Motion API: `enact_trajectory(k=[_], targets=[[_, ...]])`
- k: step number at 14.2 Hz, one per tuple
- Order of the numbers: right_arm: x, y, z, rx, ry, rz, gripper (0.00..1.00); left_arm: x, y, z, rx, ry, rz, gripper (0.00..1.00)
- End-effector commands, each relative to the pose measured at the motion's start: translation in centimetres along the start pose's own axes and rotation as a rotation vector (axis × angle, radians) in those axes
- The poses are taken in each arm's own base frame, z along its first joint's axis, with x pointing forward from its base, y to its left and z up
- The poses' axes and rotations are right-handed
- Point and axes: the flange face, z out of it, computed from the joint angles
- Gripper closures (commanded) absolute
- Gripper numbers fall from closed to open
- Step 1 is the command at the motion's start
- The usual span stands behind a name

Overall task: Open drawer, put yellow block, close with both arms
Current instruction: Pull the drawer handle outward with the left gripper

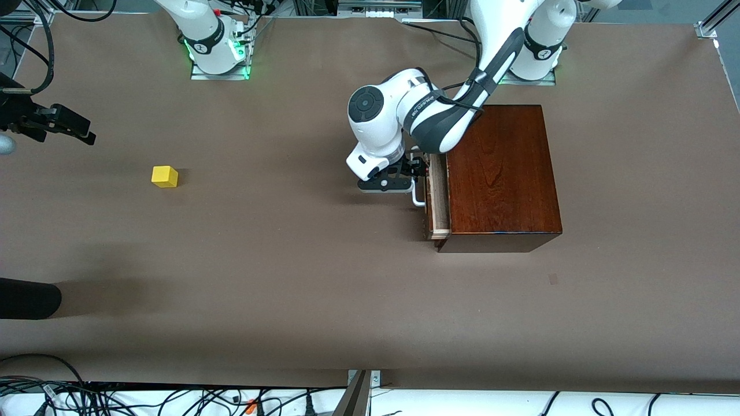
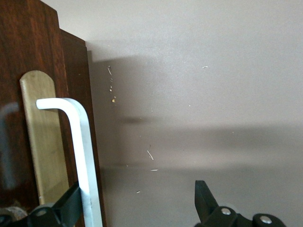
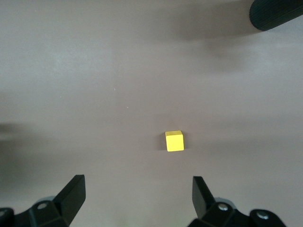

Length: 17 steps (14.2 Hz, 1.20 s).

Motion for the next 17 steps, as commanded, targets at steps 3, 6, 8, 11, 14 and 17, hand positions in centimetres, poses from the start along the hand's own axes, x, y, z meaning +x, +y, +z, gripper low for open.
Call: enact_trajectory(k=[3,6,8,11,14,17], targets=[[0.1,0.2,-0.6,-0.004,0.007,0.007,0.0,-0.1,3.1,-1.2,-0.117,0.022,-0.003,0.0],[0.1,0.3,-0.6,-0.005,0.007,0.007,0.0,-0.1,3.5,-1.2,-0.122,0.021,-0.002,0.0],[0.1,0.3,-0.6,-0.005,0.007,0.007,0.0,0.2,3.8,-1.4,-0.13,0.026,-0.004,0.0],[0.1,0.3,-0.6,-0.005,0.007,0.007,0.0,0.1,3.9,-1.5,-0.132,0.028,-0.004,0.0],[0.1,0.3,-0.6,-0.005,0.007,0.007,0.0,0.1,3.9,-1.5,-0.131,0.028,-0.005,0.0],[0.1,0.3,-0.6,-0.005,0.007,0.007,0.0,0.2,3.6,-2.4,-0.132,0.04,0.002,0.0]])
